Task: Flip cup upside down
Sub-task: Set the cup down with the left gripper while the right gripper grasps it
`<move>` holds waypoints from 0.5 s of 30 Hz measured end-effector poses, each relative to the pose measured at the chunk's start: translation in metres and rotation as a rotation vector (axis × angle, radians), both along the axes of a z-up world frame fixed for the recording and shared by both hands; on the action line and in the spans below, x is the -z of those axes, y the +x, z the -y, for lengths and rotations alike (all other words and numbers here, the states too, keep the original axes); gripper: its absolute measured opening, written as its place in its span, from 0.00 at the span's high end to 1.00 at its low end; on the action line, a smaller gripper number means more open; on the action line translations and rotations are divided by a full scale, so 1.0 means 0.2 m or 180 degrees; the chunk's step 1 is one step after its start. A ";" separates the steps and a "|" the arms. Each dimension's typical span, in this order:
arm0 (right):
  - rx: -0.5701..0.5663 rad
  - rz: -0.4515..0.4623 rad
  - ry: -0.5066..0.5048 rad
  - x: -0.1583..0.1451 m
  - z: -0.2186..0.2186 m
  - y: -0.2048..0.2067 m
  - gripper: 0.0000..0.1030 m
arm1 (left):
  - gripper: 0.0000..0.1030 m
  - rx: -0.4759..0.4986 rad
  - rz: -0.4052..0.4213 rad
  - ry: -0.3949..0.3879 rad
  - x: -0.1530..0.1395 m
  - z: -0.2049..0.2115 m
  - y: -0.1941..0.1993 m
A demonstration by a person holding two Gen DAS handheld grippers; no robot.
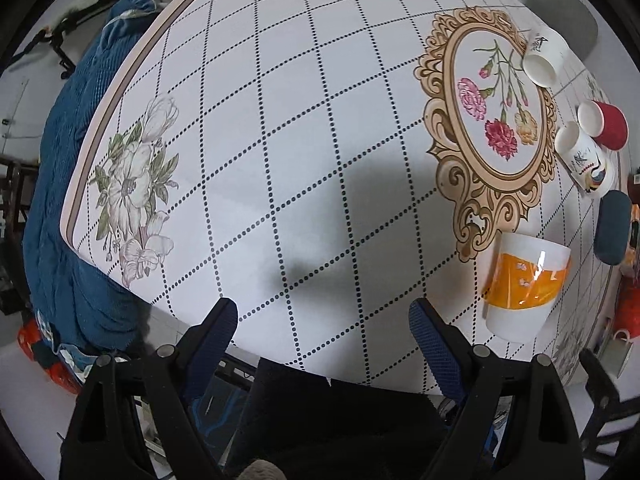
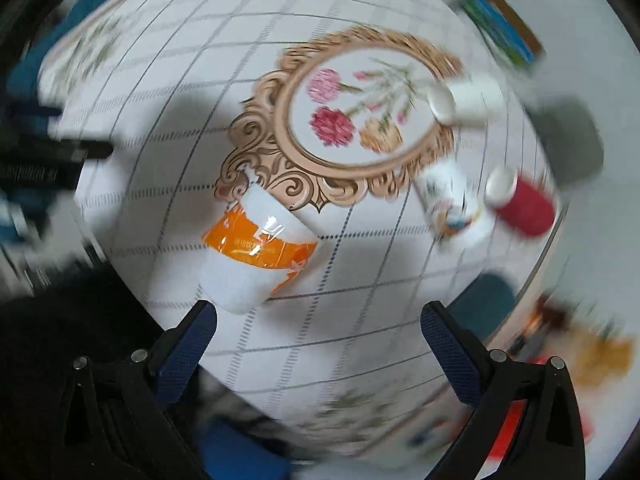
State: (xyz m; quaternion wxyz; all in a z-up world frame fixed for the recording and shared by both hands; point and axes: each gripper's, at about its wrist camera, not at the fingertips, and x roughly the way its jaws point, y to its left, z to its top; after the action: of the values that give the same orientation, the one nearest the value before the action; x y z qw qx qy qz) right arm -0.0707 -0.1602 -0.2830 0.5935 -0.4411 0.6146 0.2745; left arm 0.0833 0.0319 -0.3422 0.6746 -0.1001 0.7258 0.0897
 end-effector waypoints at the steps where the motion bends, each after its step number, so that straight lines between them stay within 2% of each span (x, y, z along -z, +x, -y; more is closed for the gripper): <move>1: -0.0267 0.0030 -0.0073 0.00 -0.03 -0.03 0.00 | 0.15 -0.0013 0.0002 -0.0006 0.00 -0.01 -0.01; 4: -0.1210 0.0245 -0.0329 0.01 -0.08 -0.15 0.00 | 0.15 -0.0052 0.0000 -0.0026 0.02 -0.02 -0.02; 6: -0.2034 0.0513 -0.0461 0.03 -0.09 -0.25 0.00 | 0.15 -0.0090 -0.0010 -0.0052 0.04 -0.03 -0.03; 9: -0.3524 0.0856 -0.0690 0.09 -0.03 -0.41 0.00 | 0.15 -0.0150 -0.0034 -0.0083 0.07 -0.04 -0.06; 11: -0.4495 0.0910 -0.0875 0.14 0.07 -0.49 0.00 | 0.15 -0.0187 -0.0046 -0.0092 0.09 -0.05 -0.08; 15: -0.5778 0.1001 -0.1159 0.26 0.20 -0.53 0.00 | 0.15 -0.0259 -0.0069 -0.0107 0.14 -0.07 -0.13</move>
State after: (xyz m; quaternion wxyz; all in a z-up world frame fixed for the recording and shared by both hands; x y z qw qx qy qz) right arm -0.1763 -0.2009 -0.3355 0.1505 -0.8699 -0.0182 0.4693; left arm 0.0571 0.0466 -0.3698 0.6607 -0.1399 0.7298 0.1059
